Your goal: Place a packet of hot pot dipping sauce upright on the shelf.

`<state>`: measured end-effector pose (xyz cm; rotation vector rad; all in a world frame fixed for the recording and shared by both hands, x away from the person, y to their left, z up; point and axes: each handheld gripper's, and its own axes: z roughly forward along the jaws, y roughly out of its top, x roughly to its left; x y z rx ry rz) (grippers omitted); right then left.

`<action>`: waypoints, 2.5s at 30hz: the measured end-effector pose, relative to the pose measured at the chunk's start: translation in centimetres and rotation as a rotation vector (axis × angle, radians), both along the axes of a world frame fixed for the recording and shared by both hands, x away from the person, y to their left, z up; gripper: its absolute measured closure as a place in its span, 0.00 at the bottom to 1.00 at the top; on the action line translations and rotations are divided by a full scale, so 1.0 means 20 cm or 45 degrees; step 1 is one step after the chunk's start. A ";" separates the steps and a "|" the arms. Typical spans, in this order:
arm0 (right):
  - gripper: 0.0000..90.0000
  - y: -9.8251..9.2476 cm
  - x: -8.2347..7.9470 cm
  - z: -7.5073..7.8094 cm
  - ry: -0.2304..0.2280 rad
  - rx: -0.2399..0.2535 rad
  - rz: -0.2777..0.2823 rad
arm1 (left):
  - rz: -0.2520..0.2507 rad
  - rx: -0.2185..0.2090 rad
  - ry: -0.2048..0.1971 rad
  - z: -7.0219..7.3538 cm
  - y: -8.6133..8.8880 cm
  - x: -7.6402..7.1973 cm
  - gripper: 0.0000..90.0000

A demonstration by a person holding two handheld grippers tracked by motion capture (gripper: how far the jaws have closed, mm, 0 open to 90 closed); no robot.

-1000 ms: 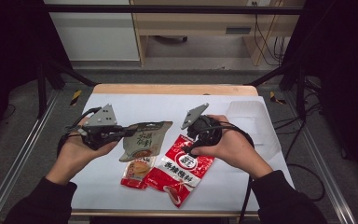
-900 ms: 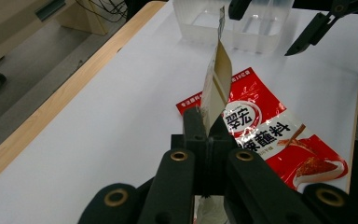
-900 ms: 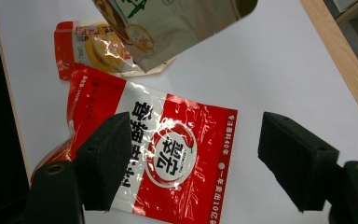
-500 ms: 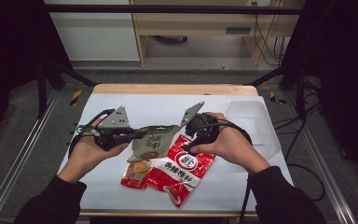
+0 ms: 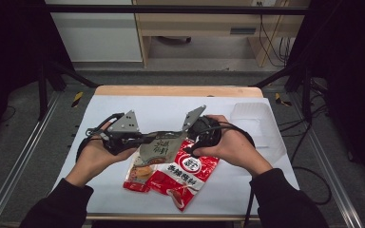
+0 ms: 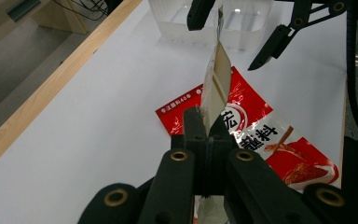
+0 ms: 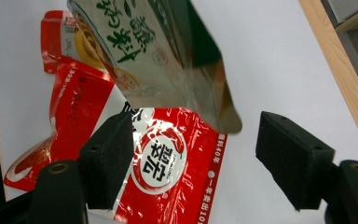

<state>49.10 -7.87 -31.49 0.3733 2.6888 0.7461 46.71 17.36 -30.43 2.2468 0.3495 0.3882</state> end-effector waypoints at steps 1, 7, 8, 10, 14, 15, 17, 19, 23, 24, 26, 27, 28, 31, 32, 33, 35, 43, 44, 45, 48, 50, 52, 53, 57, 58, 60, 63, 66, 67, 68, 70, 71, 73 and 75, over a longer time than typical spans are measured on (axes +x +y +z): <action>0.33 0.00 0.00 0.00 0.002 0.008 0.002 | -0.005 0.003 0.002 0.00 -0.01 0.00 1.00; 0.41 0.04 -0.01 -0.03 0.042 -0.004 0.029 | -0.024 0.016 0.016 -0.03 -0.03 0.00 1.00; 0.43 0.05 -0.01 -0.03 0.047 -0.007 0.035 | -0.025 0.016 0.018 -0.03 -0.04 0.00 1.00; 0.47 0.06 -0.01 -0.04 0.055 -0.020 0.046 | -0.032 0.021 0.019 -0.04 -0.04 0.00 1.00; 0.56 0.08 -0.01 -0.05 0.058 -0.025 0.071 | -0.041 0.026 0.024 -0.04 -0.05 -0.01 1.00; 0.58 0.09 -0.01 -0.05 0.054 -0.022 0.081 | -0.042 0.025 0.025 -0.04 -0.05 -0.01 1.00; 0.64 0.10 -0.01 -0.05 0.060 -0.030 0.086 | -0.047 0.020 0.031 -0.05 -0.05 -0.01 1.00; 0.69 0.11 -0.01 -0.06 0.066 -0.038 0.099 | -0.053 0.021 0.035 -0.05 -0.05 -0.01 1.00; 0.86 0.12 -0.01 -0.06 0.067 -0.067 0.120 | -0.070 0.041 0.041 -0.06 -0.06 -0.01 1.00; 0.90 0.13 -0.01 -0.06 0.063 -0.070 0.120 | -0.068 0.042 0.041 -0.06 -0.06 -0.01 1.00; 0.94 0.13 -0.01 -0.06 0.071 -0.072 0.122 | -0.067 0.039 0.043 -0.06 -0.06 -0.01 1.00; 0.98 0.13 -0.01 -0.06 0.076 -0.070 0.113 | -0.059 0.024 0.047 -0.06 -0.05 -0.01 1.00; 0.99 0.13 -0.01 -0.06 0.079 -0.068 0.116 | -0.055 0.017 0.049 -0.06 -0.05 -0.01 1.00; 1.00 0.13 -0.01 -0.04 0.070 -0.068 0.113 | -0.055 -0.010 0.055 -0.07 -0.04 0.00 1.00; 1.00 0.13 -0.01 -0.03 0.063 -0.072 0.107 | -0.047 -0.024 0.063 -0.07 -0.04 0.00 1.00; 1.00 0.13 -0.01 -0.02 0.050 -0.079 0.115 | -0.042 -0.026 0.068 -0.07 -0.04 0.00 0.99; 1.00 0.13 0.00 0.01 0.034 -0.100 0.107 | -0.018 -0.028 0.049 -0.07 -0.04 0.00 0.90; 1.00 0.04 0.03 0.11 -0.047 -0.162 0.048 | 0.074 -0.072 0.044 -0.10 0.04 0.00 0.45; 1.00 0.02 0.03 0.13 -0.058 -0.158 0.043 | 0.095 -0.057 0.039 -0.11 0.05 -0.01 0.41; 1.00 0.00 0.04 0.14 -0.060 -0.155 0.030 | 0.116 -0.040 0.035 -0.13 0.07 -0.01 0.37; 1.00 -0.06 0.04 0.19 -0.079 -0.151 0.005 | 0.167 -0.019 0.053 -0.18 0.13 -0.02 0.31; 1.00 -0.11 0.05 0.22 -0.086 -0.152 -0.018 | 0.202 -0.037 0.068 -0.23 0.18 -0.03 0.29; 1.00 -0.16 0.06 0.26 -0.103 -0.146 -0.039 | 0.227 -0.049 0.083 -0.26 0.22 -0.04 0.25; 1.00 -0.18 0.06 0.27 -0.112 -0.139 -0.056 | 0.239 -0.050 0.088 -0.28 0.24 -0.04 0.23; 1.00 -0.28 0.08 0.33 -0.133 -0.134 -0.104 | 0.295 -0.035 0.087 -0.34 0.33 -0.07 0.17; 1.00 -0.30 0.08 0.34 -0.138 -0.135 -0.105 | 0.301 -0.024 0.080 -0.35 0.35 -0.07 0.17; 1.00 -0.34 0.09 0.36 -0.152 -0.141 -0.126 | 0.325 -0.042 0.082 -0.37 0.40 -0.09 0.15; 1.00 -0.42 0.10 0.39 -0.165 -0.138 -0.157 | 0.359 -0.052 0.081 -0.41 0.46 -0.10 0.13; 1.00 -0.49 0.09 0.40 -0.173 -0.129 -0.192 | 0.395 -0.071 0.094 -0.45 0.52 -0.11 0.12; 1.00 -0.52 0.09 0.41 -0.177 -0.131 -0.203 | 0.407 -0.074 0.097 -0.47 0.53 -0.11 0.12; 1.00 -0.54 0.09 0.41 -0.180 -0.134 -0.210 | 0.421 -0.071 0.095 -0.48 0.55 -0.11 0.11; 1.00 -0.59 0.08 0.41 -0.185 -0.137 -0.228 | 0.446 -0.079 0.097 -0.52 0.58 -0.11 0.11; 1.00 -0.61 0.08 0.41 -0.185 -0.135 -0.239 | 0.461 -0.092 0.102 -0.53 0.59 -0.11 0.11; 1.00 -0.65 0.07 0.42 -0.189 -0.132 -0.256 | 0.484 -0.101 0.103 -0.57 0.62 -0.12 0.11; 1.00 -0.69 0.07 0.42 -0.191 -0.127 -0.274 | 0.509 -0.103 0.099 -0.60 0.64 -0.12 0.11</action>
